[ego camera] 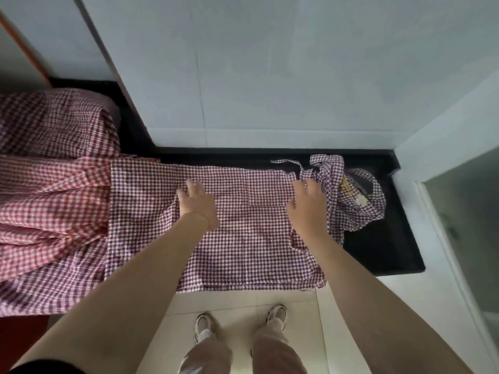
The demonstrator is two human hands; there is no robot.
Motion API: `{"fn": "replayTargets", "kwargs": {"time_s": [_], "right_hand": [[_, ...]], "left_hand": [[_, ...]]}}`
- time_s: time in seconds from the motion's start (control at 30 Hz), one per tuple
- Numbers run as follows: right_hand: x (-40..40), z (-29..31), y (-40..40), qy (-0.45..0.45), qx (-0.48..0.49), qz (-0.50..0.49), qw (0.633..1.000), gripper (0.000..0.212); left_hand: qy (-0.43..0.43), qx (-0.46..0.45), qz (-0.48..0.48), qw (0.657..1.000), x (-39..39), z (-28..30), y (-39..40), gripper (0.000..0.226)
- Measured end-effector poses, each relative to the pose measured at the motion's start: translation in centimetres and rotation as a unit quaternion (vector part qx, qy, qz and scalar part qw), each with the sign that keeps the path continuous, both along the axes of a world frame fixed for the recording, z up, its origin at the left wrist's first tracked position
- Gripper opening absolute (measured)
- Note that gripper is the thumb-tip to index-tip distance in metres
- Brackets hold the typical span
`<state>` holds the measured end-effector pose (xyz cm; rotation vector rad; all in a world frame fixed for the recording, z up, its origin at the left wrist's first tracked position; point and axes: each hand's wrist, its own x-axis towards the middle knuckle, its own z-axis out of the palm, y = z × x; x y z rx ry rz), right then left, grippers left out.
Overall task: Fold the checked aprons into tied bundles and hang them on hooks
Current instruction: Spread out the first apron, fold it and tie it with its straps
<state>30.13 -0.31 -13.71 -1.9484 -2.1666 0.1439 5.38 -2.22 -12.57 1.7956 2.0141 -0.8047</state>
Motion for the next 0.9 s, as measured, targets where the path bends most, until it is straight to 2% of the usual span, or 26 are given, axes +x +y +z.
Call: {"fn": "replayTargets", "kwargs": {"time_s": [0.13,0.23,0.3,0.4,0.47,0.57,0.7,0.8,0.9], "right_hand": [[4.7,0.7,2.2,0.077,0.087,-0.115,0.986,0.037],[8.6,0.6,4.1,0.14,0.059,-0.19,0.97,0.036],[10.8,0.3,5.2,0.154,0.0,-0.2,0.968,0.038],[13.4,-0.3,6.1,0.154,-0.133,-0.161,0.966,0.042],[14.4,-0.6,6.3,0.144,-0.183,-0.132,0.963,0.04],[15.6,-1.3,6.6,0.18,-0.154,-0.098,0.967,0.024],[16.4,-1.6,7.2,0.226,-0.135,-0.084,0.961,0.028],[17.0,-1.0,7.5,0.226,-0.11,-0.124,0.96,0.029],[18.3,-0.1,7.9,0.246,-0.059,-0.207,0.945,0.027]], "left_hand": [[-0.143,0.104,-0.002,0.984,6.1,0.3,1.2,0.068],[-0.229,0.114,-0.013,0.967,10.9,0.1,2.4,0.068],[-0.256,0.098,-0.006,0.962,13.1,-0.4,3.0,0.07],[-0.219,0.031,0.015,0.975,15.7,-1.4,3.7,0.083],[-0.173,0.012,0.024,0.984,16.9,-1.6,4.0,0.094],[-0.129,0.01,0.032,0.991,18.3,-1.8,4.3,0.106],[-0.111,0.013,0.042,0.993,19.1,-2.3,4.3,0.111],[-0.122,0.01,0.057,0.991,19.3,-2.0,4.3,0.111],[-0.124,-0.003,0.07,0.99,18.8,-2.1,4.5,0.111]]}}
